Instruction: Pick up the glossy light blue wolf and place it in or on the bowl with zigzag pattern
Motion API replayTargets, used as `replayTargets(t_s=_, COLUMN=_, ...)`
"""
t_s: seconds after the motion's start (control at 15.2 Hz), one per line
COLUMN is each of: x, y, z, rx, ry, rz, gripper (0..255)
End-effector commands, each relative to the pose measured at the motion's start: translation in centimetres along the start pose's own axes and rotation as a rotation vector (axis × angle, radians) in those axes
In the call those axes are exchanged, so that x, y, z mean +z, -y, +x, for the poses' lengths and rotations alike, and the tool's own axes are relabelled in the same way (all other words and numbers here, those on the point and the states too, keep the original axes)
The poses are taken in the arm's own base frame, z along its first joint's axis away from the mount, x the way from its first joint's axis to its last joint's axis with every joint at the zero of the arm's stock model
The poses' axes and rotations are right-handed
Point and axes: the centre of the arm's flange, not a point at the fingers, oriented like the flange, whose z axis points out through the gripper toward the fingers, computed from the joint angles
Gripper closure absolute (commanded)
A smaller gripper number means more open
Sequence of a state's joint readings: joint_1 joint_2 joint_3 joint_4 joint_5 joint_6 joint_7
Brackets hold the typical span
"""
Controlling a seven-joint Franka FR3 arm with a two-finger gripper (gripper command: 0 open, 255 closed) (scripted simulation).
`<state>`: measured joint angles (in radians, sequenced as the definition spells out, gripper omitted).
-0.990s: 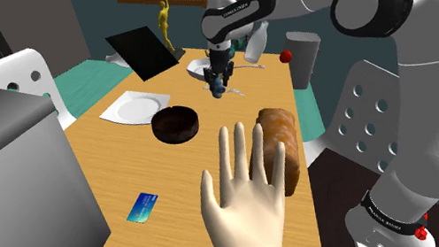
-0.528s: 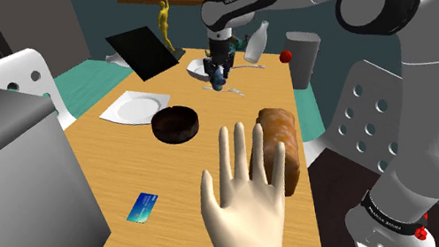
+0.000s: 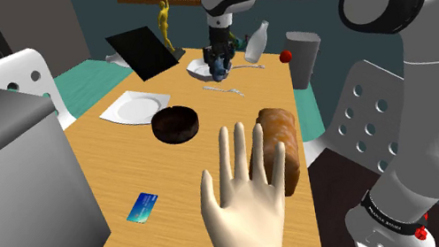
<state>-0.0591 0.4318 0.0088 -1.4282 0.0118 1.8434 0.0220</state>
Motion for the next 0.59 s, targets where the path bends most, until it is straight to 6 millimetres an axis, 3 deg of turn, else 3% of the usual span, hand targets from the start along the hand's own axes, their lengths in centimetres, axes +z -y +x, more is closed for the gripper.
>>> replayTargets(t_s=0.0, x=-1.1, y=0.1, z=-0.1, rx=0.0, ry=0.0, rz=0.0, gripper=255)
replayTargets(t_s=0.2, x=-2.4, y=0.2, z=-0.1, rx=0.0, ry=0.0, rz=0.0, gripper=255)
replayTargets(t_s=0.53, x=-2.6, y=6.6, z=-1.3, rx=0.0, ry=0.0, rz=0.0, gripper=255)
